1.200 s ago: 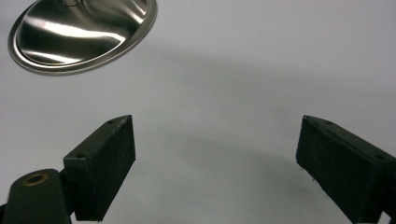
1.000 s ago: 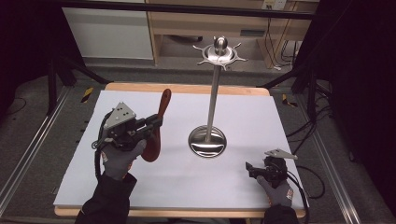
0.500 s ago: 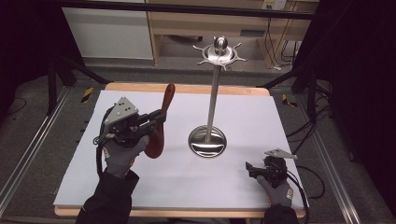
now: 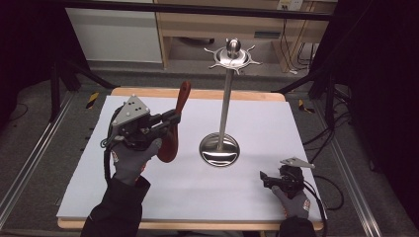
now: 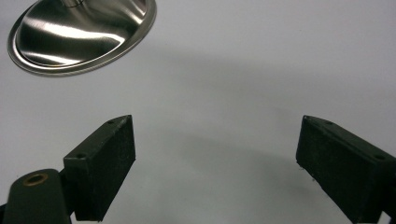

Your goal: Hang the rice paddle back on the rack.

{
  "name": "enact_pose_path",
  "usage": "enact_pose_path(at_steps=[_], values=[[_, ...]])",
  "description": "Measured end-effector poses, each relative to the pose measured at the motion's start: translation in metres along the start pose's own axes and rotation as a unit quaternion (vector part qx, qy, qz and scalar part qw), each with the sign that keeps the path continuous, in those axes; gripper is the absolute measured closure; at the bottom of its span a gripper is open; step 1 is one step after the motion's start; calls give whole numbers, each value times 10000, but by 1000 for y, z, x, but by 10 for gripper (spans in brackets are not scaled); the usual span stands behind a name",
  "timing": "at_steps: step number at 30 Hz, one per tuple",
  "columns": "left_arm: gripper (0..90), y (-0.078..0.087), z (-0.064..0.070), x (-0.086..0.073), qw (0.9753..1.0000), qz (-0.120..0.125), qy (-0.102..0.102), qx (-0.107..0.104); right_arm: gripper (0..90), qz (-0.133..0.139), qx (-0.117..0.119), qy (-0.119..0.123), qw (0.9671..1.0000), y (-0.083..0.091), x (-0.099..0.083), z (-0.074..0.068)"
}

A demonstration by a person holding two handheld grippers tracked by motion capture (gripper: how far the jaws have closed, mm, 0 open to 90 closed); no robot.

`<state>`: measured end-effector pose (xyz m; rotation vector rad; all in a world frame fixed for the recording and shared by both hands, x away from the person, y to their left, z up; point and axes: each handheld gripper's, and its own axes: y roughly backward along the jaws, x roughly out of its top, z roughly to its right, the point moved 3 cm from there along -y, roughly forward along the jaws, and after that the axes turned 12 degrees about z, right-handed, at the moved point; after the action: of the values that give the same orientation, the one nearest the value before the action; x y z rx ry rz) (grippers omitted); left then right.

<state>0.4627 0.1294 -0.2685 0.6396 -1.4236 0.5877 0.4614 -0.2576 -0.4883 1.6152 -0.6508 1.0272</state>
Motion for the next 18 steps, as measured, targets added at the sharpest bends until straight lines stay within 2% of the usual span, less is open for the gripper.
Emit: enact_pose_path(at_steps=[11, 18], values=[[786, -8, 4, 19, 9997, 114, -194, -41, 121, -33, -18, -84, 10000, 0, 0, -1], [786, -14, 3, 27, 9997, 130, -221, -58, 121, -15, -8, -34, 10000, 0, 0, 1]])
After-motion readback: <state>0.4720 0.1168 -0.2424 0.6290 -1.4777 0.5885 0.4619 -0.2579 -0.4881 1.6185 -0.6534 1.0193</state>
